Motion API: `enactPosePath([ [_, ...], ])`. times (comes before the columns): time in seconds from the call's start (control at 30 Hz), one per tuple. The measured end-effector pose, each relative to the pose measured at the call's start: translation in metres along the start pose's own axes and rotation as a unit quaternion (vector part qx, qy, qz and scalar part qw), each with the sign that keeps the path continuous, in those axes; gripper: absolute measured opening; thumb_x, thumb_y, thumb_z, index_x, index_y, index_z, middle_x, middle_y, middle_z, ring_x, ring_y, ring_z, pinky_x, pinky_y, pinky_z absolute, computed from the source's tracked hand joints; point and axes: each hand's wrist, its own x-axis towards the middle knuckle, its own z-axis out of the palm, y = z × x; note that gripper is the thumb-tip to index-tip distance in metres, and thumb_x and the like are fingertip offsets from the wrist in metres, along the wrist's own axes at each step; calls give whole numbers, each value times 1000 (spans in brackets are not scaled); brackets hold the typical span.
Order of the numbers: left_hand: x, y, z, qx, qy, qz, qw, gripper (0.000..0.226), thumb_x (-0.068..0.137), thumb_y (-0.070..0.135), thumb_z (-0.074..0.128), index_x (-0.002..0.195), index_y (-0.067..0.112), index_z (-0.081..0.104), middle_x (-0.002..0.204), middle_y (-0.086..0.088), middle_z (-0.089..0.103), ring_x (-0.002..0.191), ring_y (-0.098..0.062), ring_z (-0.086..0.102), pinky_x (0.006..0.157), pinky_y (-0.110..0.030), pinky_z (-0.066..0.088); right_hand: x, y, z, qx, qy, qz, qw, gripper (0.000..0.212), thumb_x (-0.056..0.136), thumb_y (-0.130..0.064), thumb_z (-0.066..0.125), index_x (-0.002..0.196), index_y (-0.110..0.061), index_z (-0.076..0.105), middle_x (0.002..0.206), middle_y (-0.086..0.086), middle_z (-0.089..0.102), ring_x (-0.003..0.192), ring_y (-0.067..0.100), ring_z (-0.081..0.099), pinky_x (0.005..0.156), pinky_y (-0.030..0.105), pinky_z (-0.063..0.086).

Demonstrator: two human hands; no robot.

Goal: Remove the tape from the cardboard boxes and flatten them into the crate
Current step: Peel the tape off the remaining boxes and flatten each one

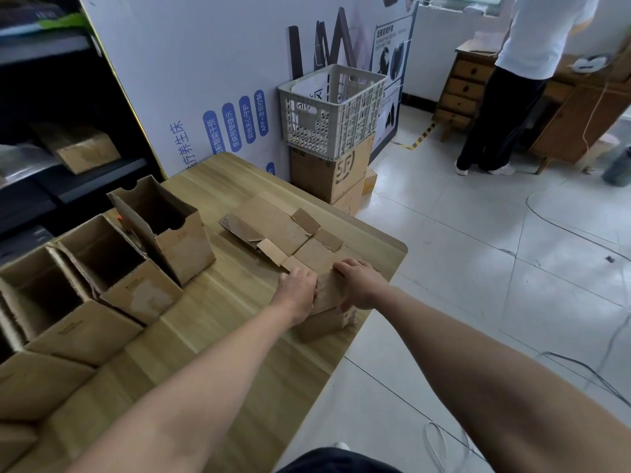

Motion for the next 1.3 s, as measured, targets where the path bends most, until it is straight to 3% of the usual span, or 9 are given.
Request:
enactPosePath([
  [0.17, -4, -16, -9, -126, -20, -45, 991, 21, 93, 30, 53, 111, 21, 49, 125, -4, 42, 121, -24, 36, 98, -39, 31, 4, -6, -6, -6, 11, -47, 999, 93, 63, -50, 81, 139, -20, 37, 134, 0, 40, 117, 23, 42, 100, 41, 43],
  [0.4, -23, -48, -39, -491, -109, -128, 855, 112, 63, 27, 86, 146, 31, 10, 149, -4, 20, 134, -29, 30, 111, -44, 31, 17, -15, -37, 167, -40, 30, 985, 69, 65, -59, 75, 113, -14, 58, 108, 2, 57, 99, 19, 54, 79, 31, 50],
  [0.53, -31, -57, -42, -673, -123, -173, 708, 92, 59, 25, 81, 137, 17, 33, 126, -15, 54, 109, -31, 58, 88, -44, 53, 15, -11, -60, 392, -125, 64, 909, 61, 66, -58, 74, 107, -14, 65, 106, 6, 67, 95, 19, 66, 69, 29, 56],
  [0.6, -32, -60, -39, -688, -126, -195, 688, 82, 59, 32, 79, 131, 14, 45, 124, -18, 59, 107, -32, 59, 92, -47, 50, 15, -15, -62, 433, -109, 73, 892, 55, 72, -56, 71, 108, -16, 63, 110, 6, 65, 93, 21, 65, 67, 31, 57],
  [0.73, -28, -58, -43, -640, -162, -332, 674, 56, 75, 54, 64, 113, 14, 58, 106, -15, 58, 92, -28, 55, 77, -35, 45, 21, -32, -51, 336, 26, 43, 940, 73, 78, -62, 62, 135, -17, 48, 135, 5, 52, 116, 25, 53, 88, 34, 43],
  [0.97, -28, -75, -42, -724, -222, -473, 450, 41, 80, 42, 54, 97, 6, 60, 88, -18, 63, 83, -33, 57, 67, -43, 51, 11, -36, -43, 296, -110, -30, 948, 81, 72, -36, 79, 141, -23, 38, 133, -1, 48, 124, 22, 45, 107, 42, 36],
  [1.07, -33, -80, -38, -721, -250, -464, 450, 45, 86, 43, 47, 98, 2, 61, 91, -22, 63, 85, -37, 57, 70, -47, 54, 9, -41, -34, 276, -85, -55, 956, 89, 71, -22, 81, 144, -24, 31, 133, -2, 46, 125, 22, 42, 104, 39, 37],
  [1.23, -44, -82, -31, -696, -275, -460, 479, 53, 91, 45, 46, 115, -1, 55, 112, -24, 57, 100, -44, 56, 71, -53, 55, 6, -56, -25, 370, -108, 13, 922, 36, 83, -23, 71, 112, -27, 50, 106, -2, 55, 90, 16, 59, 56, 23, 55],
  [1.3, -46, -81, -31, -662, -217, -478, 535, 57, 92, 51, 46, 115, -2, 49, 117, -22, 54, 106, -42, 56, 76, -52, 53, 6, -59, -17, 352, -98, 41, 930, 26, 88, -22, 65, 112, -19, 53, 108, 4, 58, 85, 18, 61, 51, 25, 54],
])
